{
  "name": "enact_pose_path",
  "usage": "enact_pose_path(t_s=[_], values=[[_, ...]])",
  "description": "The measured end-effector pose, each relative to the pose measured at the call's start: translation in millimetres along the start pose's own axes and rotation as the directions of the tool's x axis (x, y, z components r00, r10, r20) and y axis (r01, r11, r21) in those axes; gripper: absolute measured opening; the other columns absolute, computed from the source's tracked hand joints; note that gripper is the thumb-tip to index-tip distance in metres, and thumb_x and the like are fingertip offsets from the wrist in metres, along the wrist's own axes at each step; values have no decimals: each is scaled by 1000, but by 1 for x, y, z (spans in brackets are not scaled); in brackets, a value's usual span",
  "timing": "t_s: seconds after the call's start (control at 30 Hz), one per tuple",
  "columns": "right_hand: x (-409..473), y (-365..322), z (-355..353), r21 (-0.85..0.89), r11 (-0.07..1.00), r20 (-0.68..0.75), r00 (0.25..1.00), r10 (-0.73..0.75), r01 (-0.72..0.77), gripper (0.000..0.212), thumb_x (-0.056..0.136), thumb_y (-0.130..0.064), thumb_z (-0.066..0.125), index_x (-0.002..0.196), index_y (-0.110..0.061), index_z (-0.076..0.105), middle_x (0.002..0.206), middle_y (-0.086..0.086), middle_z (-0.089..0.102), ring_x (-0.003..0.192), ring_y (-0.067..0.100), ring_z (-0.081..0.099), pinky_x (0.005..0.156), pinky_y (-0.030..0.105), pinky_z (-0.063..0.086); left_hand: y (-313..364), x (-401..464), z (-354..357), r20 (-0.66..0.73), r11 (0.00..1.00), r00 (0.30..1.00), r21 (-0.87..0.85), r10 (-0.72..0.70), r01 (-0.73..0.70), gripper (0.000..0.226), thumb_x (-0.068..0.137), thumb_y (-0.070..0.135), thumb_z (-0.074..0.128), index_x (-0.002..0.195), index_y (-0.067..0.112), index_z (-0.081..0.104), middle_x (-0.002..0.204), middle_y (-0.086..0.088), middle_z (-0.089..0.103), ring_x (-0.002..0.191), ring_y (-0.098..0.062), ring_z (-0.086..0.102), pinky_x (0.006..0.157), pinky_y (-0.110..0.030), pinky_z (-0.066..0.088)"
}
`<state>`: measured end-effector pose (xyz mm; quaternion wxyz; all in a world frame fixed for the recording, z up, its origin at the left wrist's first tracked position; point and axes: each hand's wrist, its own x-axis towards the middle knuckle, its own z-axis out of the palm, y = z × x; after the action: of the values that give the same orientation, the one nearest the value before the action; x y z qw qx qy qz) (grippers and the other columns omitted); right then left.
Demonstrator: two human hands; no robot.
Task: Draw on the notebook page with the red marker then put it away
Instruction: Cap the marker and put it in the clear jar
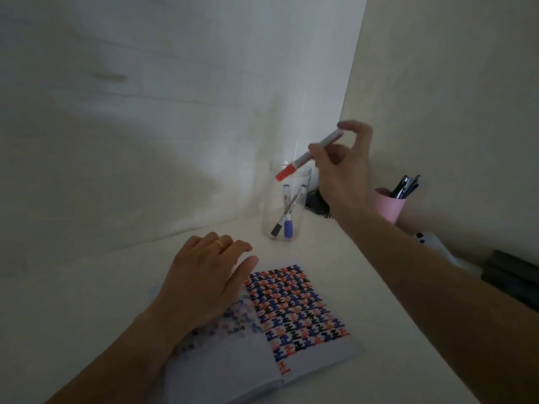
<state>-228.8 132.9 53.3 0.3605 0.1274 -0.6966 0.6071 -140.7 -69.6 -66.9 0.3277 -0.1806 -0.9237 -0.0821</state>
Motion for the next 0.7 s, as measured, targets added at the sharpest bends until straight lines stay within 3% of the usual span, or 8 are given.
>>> enact_pose_path(t_s=[0.07,0.17,0.3,0.37,0.47,0.57,0.7], values=[[30,-4,12,-113,987,-57,991,-124,117,40,89,-5,67,120,-14,44,91,13,72,66,11,68,54,23,56,-1,-1,0,4,1000,1000,-10,6,-6,40,101,46,36,113,24,66,90,4,69,83,-21,61,75,-37,46],[59,12,28,-356,918,-11,981,-192,175,41,81,1,69,113,-14,48,97,11,67,78,23,70,66,34,59,-3,-1,0,16,1000,1000,-16,8,-8,40,101,46,36,113,23,66,89,3,69,83,-21,61,74,-38,46],[68,41,37,-616,775,159,986,-50,139,25,89,-4,65,111,-11,55,91,12,70,85,26,66,67,36,54,-4,-2,2,32,1000,999,-14,6,-5,41,101,48,35,115,24,65,90,4,69,83,-19,60,75,-38,46],[68,49,41,-671,728,199,980,-11,144,22,92,-8,60,114,-11,55,94,13,71,86,27,67,72,41,58,-5,-3,3,38,1000,999,-2,8,-7,40,101,48,35,116,24,64,90,4,69,83,-19,60,75,-38,46],[69,54,48,-710,684,257,966,29,169,27,92,-16,61,118,-11,56,102,14,72,91,29,67,70,36,55,-6,-2,5,45,1000,999,7,10,-11,40,101,48,36,116,24,64,91,3,69,83,-20,60,74,-38,45],[69,55,53,-736,660,280,956,91,153,26,90,-25,66,110,-9,68,108,10,73,101,28,67,78,36,55,-5,-2,6,54,1000,998,11,16,-17,40,102,48,35,116,24,64,92,4,69,83,-20,60,75,-38,45],[69,56,56,-724,681,256,959,119,109,21,88,-24,68,99,-9,78,99,7,80,95,26,73,70,28,52,-6,-3,5,67,1000,998,9,9,-9,40,101,48,35,116,24,64,92,4,70,83,-19,60,76,-38,45]])
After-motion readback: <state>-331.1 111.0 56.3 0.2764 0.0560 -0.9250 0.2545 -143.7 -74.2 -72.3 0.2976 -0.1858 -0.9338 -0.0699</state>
